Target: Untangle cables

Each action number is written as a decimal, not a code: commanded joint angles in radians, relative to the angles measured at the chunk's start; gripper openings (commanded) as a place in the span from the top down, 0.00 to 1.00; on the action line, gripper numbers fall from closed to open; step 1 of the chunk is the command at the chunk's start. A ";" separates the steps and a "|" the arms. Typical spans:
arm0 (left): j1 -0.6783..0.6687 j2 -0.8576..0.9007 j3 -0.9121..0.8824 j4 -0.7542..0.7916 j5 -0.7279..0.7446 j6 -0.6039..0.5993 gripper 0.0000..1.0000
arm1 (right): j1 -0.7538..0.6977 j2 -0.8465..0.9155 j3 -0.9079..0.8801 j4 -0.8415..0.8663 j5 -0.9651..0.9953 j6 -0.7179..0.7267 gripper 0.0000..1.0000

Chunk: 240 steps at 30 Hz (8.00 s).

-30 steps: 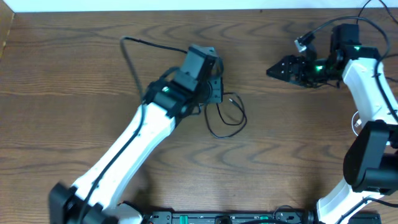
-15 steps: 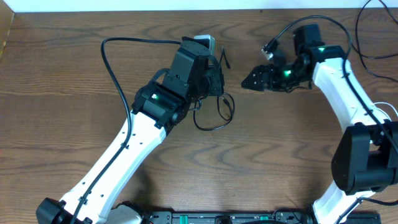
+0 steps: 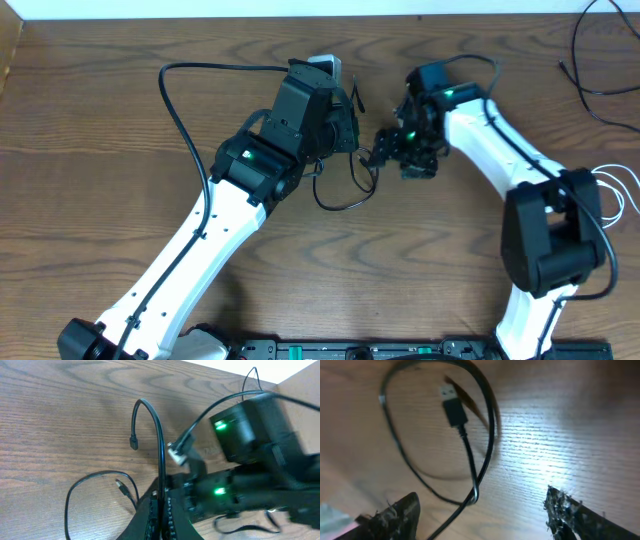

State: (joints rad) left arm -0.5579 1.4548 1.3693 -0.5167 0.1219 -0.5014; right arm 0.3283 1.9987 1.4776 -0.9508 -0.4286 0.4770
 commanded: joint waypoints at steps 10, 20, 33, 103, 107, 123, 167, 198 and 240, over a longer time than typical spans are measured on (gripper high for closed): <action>0.004 -0.013 0.005 -0.004 -0.002 -0.010 0.93 | 0.117 0.108 -0.023 0.053 0.041 0.161 0.53; 0.004 -0.013 0.005 -0.041 -0.002 -0.009 0.92 | 0.106 0.101 -0.022 0.070 0.085 0.134 0.99; 0.004 -0.013 0.002 -0.156 -0.003 -0.009 0.31 | -0.189 -0.245 0.040 0.074 0.052 0.004 0.99; 0.004 0.048 -0.004 -0.056 -0.003 -0.005 0.23 | -1.020 -0.135 0.157 0.462 -0.035 0.129 0.99; 0.004 0.048 -0.004 -0.058 -0.003 -0.005 0.23 | -0.961 -0.135 0.156 0.429 -0.035 0.118 0.99; 0.004 0.048 -0.006 -0.057 -0.003 -0.005 0.24 | -0.834 -0.133 -0.019 0.398 0.101 0.084 0.93; 0.003 -0.029 0.023 -0.085 0.129 0.524 0.01 | -0.477 -0.642 0.151 -0.435 0.202 -0.373 0.01; 0.003 -0.029 0.023 -0.085 0.129 0.524 0.02 | -0.476 -0.837 -0.132 -0.047 0.318 -0.482 0.01; 0.003 -0.029 0.023 -0.085 0.129 0.524 0.02 | -0.378 -1.994 -1.472 0.917 0.314 -0.467 0.01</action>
State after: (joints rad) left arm -0.5579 1.4204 1.3769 -0.6018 0.2390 0.0051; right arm -0.0574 0.0143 0.0109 -0.0223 -0.1154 0.0067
